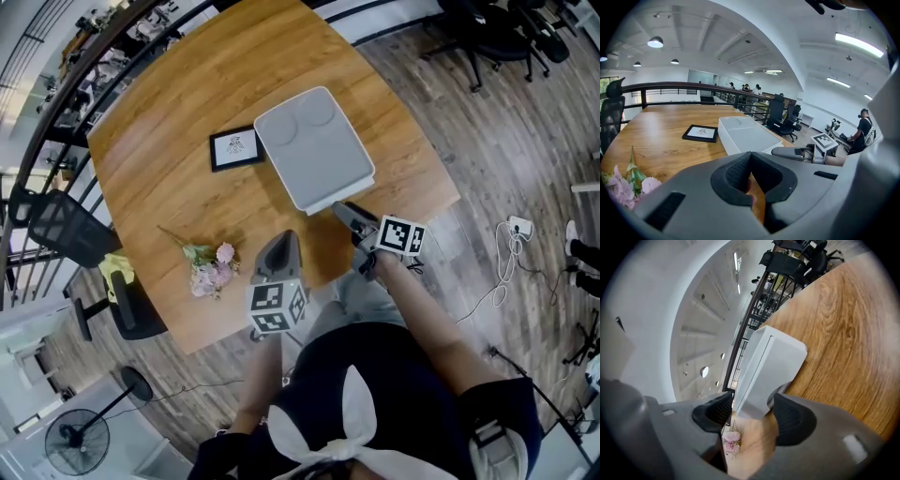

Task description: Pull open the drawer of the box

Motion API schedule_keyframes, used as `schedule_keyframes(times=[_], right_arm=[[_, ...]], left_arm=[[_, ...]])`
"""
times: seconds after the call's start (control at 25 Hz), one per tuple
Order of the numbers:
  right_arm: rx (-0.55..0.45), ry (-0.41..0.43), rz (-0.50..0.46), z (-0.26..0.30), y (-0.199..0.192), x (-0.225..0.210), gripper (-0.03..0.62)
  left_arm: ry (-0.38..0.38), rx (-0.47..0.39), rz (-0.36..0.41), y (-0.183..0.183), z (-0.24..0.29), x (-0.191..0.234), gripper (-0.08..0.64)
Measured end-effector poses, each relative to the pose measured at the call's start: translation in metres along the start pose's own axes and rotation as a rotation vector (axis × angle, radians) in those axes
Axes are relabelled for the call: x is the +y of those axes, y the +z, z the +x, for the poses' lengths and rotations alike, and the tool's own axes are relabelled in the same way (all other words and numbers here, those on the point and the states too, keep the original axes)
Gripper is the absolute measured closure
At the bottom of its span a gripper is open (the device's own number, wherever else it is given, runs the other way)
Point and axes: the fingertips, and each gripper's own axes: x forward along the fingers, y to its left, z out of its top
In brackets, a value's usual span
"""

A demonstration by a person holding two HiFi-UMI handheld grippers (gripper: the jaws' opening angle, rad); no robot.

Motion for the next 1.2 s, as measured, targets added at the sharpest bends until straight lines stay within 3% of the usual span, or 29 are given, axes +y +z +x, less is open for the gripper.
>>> schedule_keyframes(times=[0.72, 0.88, 1.2], right_arm=[[-0.003, 0.047, 0.122, 0.017, 0.002, -0.020, 0.330], [-0.012, 0.077, 0.107, 0.018, 0.004, -0.014, 0.386], [-0.034, 0.060, 0.152, 0.015, 0.002, -0.015, 0.417]], left_arm=[[-0.013, 0.041, -0.023, -0.011, 0.022, 0.001, 0.549], [-0.006, 0.050, -0.015, -0.013, 0.023, 0.001, 0.549], [-0.009, 0.049, -0.006, -0.011, 0.018, 0.000, 0.549]])
